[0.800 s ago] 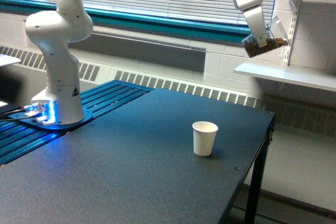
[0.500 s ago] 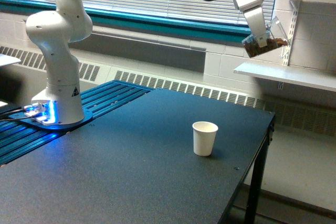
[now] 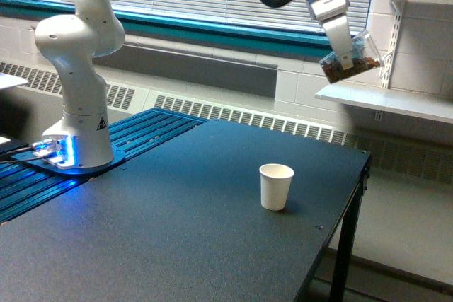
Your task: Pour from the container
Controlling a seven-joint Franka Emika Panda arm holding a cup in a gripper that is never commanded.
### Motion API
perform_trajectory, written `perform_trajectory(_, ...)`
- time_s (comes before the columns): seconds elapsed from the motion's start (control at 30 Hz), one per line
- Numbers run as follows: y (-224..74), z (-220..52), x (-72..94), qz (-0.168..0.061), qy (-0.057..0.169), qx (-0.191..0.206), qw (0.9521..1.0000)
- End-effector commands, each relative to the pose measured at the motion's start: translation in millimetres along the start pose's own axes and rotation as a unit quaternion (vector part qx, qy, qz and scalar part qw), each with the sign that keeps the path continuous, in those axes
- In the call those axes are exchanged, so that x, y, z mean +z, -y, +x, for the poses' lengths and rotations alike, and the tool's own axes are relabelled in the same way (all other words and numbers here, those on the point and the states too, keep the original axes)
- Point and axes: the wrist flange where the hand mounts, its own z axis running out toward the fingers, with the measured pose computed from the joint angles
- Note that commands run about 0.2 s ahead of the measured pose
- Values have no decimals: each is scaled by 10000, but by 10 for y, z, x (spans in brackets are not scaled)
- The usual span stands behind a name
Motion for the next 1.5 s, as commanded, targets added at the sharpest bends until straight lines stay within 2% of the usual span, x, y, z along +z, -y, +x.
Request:
perform_trajectory(0.03, -293, 89, -105, -82, -201, -73, 9997)
perform_trajectory(0.4, -785, -108, -44, -378, -216, -77, 9990)
perform_trajectory(0.73, -1178, -394, 55, -631, -41, -102, 9979)
perform_trajectory(1.5, -1734, -746, 333, -1032, 283, -245, 9940)
